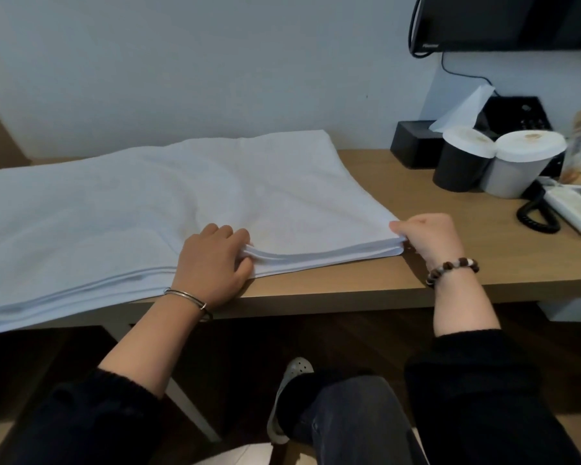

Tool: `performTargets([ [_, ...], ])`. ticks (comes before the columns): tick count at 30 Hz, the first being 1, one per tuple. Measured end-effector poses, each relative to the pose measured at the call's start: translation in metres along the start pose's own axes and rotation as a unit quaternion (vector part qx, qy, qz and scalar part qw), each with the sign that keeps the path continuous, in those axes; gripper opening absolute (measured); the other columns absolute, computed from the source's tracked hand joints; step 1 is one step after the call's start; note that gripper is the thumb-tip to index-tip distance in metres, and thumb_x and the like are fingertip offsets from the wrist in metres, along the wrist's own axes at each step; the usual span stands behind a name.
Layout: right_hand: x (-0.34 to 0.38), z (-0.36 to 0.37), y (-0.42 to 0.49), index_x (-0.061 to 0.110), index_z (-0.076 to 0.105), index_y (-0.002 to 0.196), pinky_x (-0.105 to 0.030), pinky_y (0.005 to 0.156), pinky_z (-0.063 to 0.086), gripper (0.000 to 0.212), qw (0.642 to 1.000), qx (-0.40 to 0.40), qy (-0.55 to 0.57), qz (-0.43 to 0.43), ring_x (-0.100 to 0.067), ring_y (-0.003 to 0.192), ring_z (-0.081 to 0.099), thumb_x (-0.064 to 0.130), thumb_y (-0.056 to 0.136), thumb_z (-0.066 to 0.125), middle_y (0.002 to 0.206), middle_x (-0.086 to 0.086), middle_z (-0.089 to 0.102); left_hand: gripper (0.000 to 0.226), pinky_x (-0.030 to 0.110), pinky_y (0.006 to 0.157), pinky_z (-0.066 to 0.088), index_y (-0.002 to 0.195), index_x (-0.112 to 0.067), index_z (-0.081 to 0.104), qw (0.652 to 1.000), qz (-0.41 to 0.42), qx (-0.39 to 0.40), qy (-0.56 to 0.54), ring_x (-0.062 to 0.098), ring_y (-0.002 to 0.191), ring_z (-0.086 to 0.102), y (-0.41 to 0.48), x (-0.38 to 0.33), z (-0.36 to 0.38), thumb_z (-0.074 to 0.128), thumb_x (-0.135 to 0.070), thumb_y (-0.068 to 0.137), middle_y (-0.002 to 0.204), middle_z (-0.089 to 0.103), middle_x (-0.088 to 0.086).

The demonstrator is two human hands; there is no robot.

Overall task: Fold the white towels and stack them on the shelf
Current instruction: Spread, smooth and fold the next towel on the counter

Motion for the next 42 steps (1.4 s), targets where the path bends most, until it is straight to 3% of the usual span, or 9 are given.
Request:
performTargets([
  [6, -0.004, -0.004, 0.000, 0.005, 0.056, 0.062, -0.029, 0.055, 0.032, 0.028, 0.998, 0.012, -0.069, -0.003, -0.023, 0.058, 0.038, 0.018, 0.087, 0.060, 0.061, -0.013, 0.044, 0.047, 0.032, 0.059, 0.036, 0.090, -0.016, 0.061, 1.000, -0.011, -0.009, -0.001, 0.029, 0.077, 0.052, 0.000, -0.001, 0.001, 0.025, -0.041, 0.074, 0.079, 0.059, 0.005],
  [11, 0.002, -0.007, -0.002, 0.007, 0.063, 0.071, -0.025, 0.053, 0.032, 0.043, 0.998, 0.016, -0.057, -0.001, -0.016, 0.062, 0.049, 0.034, 0.098, 0.042, 0.068, -0.001, 0.059, 0.043, 0.033, 0.058, 0.036, 0.088, -0.016, 0.061, 1.000, -0.008, -0.012, 0.002, 0.029, 0.076, 0.052, 0.000, 0.000, 0.001, 0.028, -0.040, 0.074, 0.077, 0.059, 0.005],
  [15, 0.008, -0.001, -0.004, 0.006, 0.059, 0.071, -0.028, 0.053, 0.031, 0.031, 0.992, 0.067, -0.109, 0.001, -0.017, 0.057, 0.040, 0.028, 0.092, 0.055, 0.064, -0.008, 0.048, 0.042, 0.031, 0.057, 0.033, 0.087, -0.016, 0.060, 1.000, -0.007, -0.010, 0.002, 0.029, 0.074, 0.052, -0.001, -0.001, 0.001, 0.029, -0.040, 0.074, 0.076, 0.059, 0.005],
  [23, 0.009, -0.006, -0.001, -0.010, 0.063, 0.108, -0.046, 0.086, 0.048, 0.034, 0.994, 0.067, -0.077, 0.029, -0.031, 0.084, 0.057, 0.019, 0.089, 0.061, 0.108, -0.027, 0.061, 0.045, 0.033, 0.059, 0.036, 0.089, -0.015, 0.058, 1.000, -0.013, -0.006, 0.002, 0.029, 0.077, 0.050, -0.001, 0.000, 0.001, 0.024, -0.042, 0.074, 0.078, 0.058, 0.005],
  [26, 0.005, -0.002, -0.004, -0.006, 0.065, 0.079, -0.034, 0.064, 0.046, 0.025, 0.989, 0.068, -0.133, 0.021, -0.027, 0.068, 0.053, 0.017, 0.089, 0.061, 0.074, -0.021, 0.056, 0.041, 0.032, 0.058, 0.033, 0.088, -0.015, 0.057, 1.000, -0.011, -0.010, 0.005, 0.028, 0.076, 0.050, 0.000, 0.000, 0.001, 0.028, -0.039, 0.075, 0.078, 0.057, 0.004],
  [28, 0.002, 0.002, -0.003, 0.008, 0.048, 0.055, -0.029, 0.057, 0.037, 0.035, 0.988, 0.052, -0.143, 0.024, -0.021, 0.054, 0.039, 0.014, 0.087, 0.061, 0.056, -0.007, 0.039, 0.028, 0.033, 0.057, 0.035, 0.085, -0.013, 0.055, 1.000, -0.006, -0.019, -0.010, 0.029, 0.074, 0.049, -0.001, 0.000, -0.001, 0.037, -0.032, 0.076, 0.076, 0.056, 0.005],
  [32, -0.003, 0.006, -0.001, 0.012, 0.045, 0.055, -0.033, 0.061, 0.038, 0.033, 0.989, 0.025, -0.142, 0.020, -0.022, 0.058, 0.038, 0.010, 0.084, 0.060, 0.057, -0.005, 0.036, 0.019, 0.032, 0.054, 0.034, 0.074, -0.007, 0.051, 0.993, 0.065, -0.066, -0.077, 0.031, 0.063, 0.048, -0.008, 0.000, -0.018, 0.036, -0.017, 0.068, 0.069, 0.050, 0.009],
  [36, -0.005, 0.008, 0.000, 0.013, 0.044, 0.054, -0.031, 0.057, 0.036, 0.032, 0.990, 0.005, -0.137, 0.009, -0.022, 0.057, 0.037, 0.009, 0.081, 0.059, 0.056, -0.005, 0.035, 0.024, 0.031, 0.048, 0.031, 0.065, -0.003, 0.055, 0.988, 0.124, -0.087, -0.031, 0.031, 0.056, 0.048, -0.011, -0.001, -0.032, 0.031, -0.004, 0.061, 0.065, 0.051, 0.013],
  [42, -0.008, 0.011, -0.001, 0.012, 0.046, 0.057, -0.032, 0.055, 0.035, 0.028, 0.990, -0.016, -0.136, -0.018, -0.023, 0.056, 0.039, 0.012, 0.082, 0.057, 0.060, -0.009, 0.039, 0.014, 0.028, 0.047, 0.028, 0.065, -0.007, 0.057, 0.989, 0.146, -0.009, -0.003, 0.031, 0.058, 0.051, -0.015, -0.003, -0.026, 0.047, 0.003, 0.061, 0.065, 0.053, 0.009],
])
Point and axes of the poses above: each hand's wrist, its own y-axis towards the middle knuckle, its own z-axis out of the palm, x = y × z, the point moved 5 cm from there along y, towards the middle knuckle
